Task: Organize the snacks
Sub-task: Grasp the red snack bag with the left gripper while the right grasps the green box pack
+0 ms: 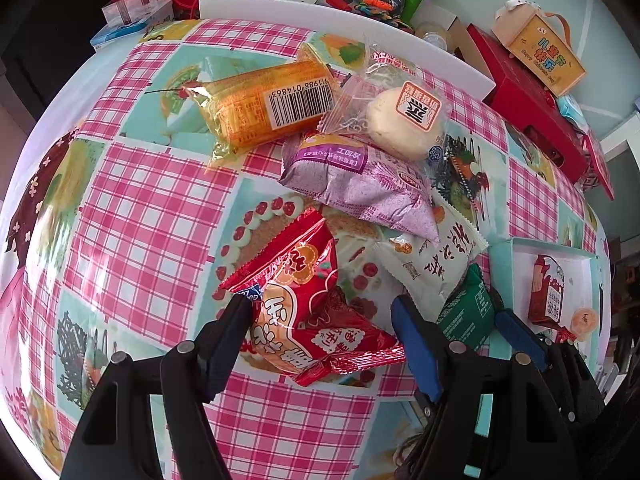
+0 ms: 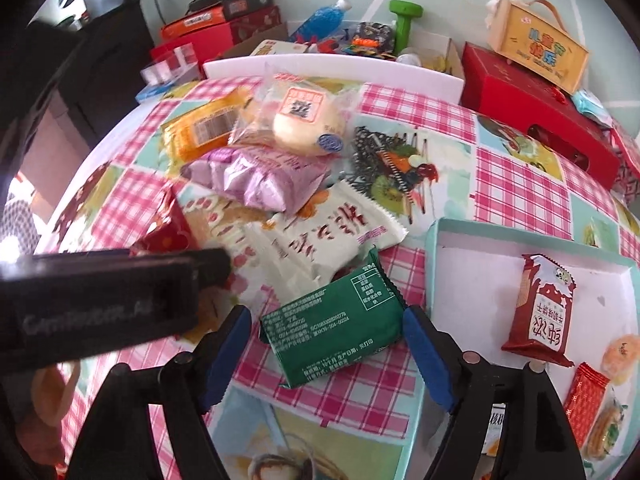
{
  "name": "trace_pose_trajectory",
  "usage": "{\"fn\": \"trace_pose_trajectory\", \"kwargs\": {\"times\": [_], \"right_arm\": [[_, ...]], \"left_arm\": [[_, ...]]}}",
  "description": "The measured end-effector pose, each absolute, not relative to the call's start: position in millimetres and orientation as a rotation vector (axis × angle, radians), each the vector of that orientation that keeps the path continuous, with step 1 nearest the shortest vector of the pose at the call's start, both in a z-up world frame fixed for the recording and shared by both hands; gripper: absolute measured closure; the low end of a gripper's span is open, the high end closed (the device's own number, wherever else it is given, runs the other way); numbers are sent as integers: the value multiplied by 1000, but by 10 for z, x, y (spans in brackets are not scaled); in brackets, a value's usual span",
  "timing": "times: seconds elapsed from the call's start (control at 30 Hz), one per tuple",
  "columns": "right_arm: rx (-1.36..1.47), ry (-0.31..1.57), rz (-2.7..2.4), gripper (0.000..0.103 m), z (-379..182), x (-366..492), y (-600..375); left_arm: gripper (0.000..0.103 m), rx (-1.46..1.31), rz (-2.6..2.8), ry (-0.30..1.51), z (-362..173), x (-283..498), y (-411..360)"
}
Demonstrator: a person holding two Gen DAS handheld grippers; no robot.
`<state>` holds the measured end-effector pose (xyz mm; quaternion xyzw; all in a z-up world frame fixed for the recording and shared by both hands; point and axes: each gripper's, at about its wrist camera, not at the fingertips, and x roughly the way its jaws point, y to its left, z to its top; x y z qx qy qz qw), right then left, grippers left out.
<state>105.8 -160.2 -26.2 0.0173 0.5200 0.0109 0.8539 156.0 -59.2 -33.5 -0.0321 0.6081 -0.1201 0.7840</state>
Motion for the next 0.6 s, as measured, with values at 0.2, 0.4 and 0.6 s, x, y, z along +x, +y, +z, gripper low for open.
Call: {"fn": "trace_pose_trajectory", "kwargs": {"times": [0.2, 0.4, 0.6], "right_arm": [[30, 1118, 69, 21, -255, 1006, -1543], [-2, 1108, 24, 21, -315, 1063, -1591], [-28, 1084, 4, 21, -345, 1079, -1529]], "left_arm": [[29, -62, -257, 1312, -334, 1554, -630], [29, -68, -257, 1314, -336, 1555, -620], [29, -69, -253, 1316, -345, 1559, -612]]}}
